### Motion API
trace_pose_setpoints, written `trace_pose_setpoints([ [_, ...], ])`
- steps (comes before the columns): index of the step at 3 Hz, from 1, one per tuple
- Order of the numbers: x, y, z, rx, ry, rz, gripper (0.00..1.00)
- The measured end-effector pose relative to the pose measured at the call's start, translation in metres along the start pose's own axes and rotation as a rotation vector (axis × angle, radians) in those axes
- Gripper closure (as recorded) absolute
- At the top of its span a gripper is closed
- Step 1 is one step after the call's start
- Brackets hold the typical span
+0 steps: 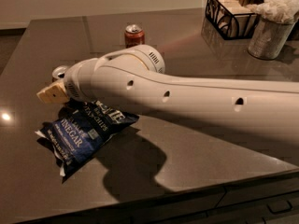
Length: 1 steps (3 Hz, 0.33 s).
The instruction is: Move orange can near blue chip bag
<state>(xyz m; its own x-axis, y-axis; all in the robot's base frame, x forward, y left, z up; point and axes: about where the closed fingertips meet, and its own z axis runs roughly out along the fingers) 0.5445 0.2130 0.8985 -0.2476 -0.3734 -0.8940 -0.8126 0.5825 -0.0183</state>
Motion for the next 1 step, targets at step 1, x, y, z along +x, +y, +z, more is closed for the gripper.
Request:
trace_pose_setpoints([
  [1, -0.0003, -0.0002, -0.0002, 0.0, -0.002, -0.001, 0.0],
])
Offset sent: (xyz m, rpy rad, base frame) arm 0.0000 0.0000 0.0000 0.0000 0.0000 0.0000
